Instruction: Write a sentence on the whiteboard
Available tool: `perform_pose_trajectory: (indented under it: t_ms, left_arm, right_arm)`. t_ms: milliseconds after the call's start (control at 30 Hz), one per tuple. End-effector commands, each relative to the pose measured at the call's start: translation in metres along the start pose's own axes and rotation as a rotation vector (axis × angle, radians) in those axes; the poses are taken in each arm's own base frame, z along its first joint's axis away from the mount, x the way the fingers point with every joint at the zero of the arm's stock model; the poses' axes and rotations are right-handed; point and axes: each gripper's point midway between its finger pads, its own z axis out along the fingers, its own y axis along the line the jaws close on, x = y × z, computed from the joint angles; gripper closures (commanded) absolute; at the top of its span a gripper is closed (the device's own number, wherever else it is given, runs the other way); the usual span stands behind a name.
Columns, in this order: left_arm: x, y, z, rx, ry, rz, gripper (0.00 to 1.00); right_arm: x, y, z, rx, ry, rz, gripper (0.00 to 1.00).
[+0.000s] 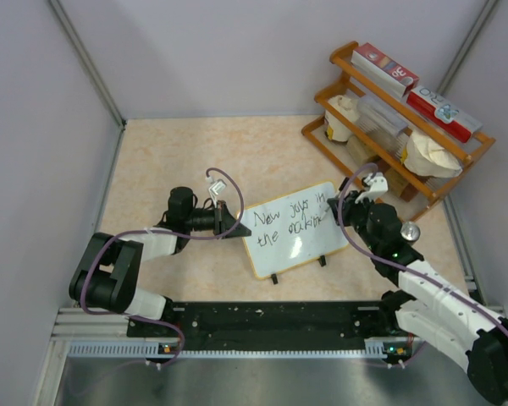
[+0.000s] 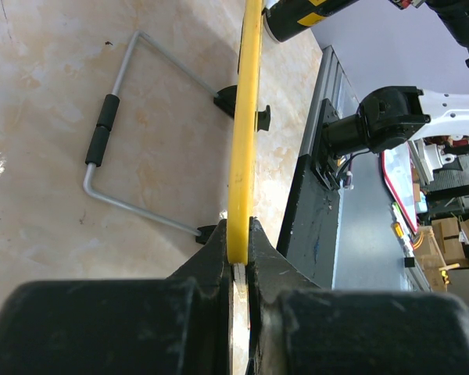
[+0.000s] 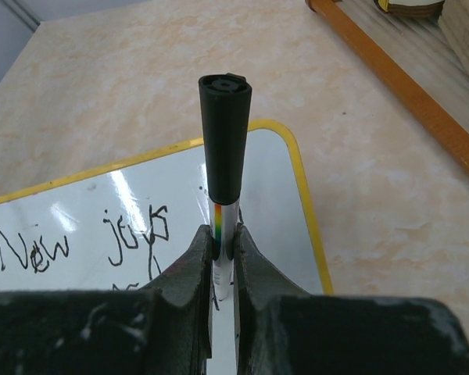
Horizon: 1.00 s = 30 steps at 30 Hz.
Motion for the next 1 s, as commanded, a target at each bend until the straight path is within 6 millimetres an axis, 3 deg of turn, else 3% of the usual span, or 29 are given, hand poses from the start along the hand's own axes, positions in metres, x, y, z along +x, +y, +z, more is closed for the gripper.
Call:
perform_pose_trajectory:
  t_ms: [0, 300, 967]
  left_arm:
    - [-0.008, 0.008, 0.002, -0.017, -0.022, 0.108, 1.0]
    - [-0.008, 0.007, 0.002, -0.016, -0.022, 0.11, 1.0]
    - [-0.007, 0.007, 0.002, -0.015, -0.02, 0.107, 1.0]
  right_arm:
    - [0.009, -0.011, -0.004, 0.046, 0.025, -0.008, 1.0]
    - [-0.003, -0.017, -0.002, 0.083, -0.01, -0.006, 1.0]
    - [-0.041, -0.006, 0.004, 0.067, -0.106, 0.012, 1.0]
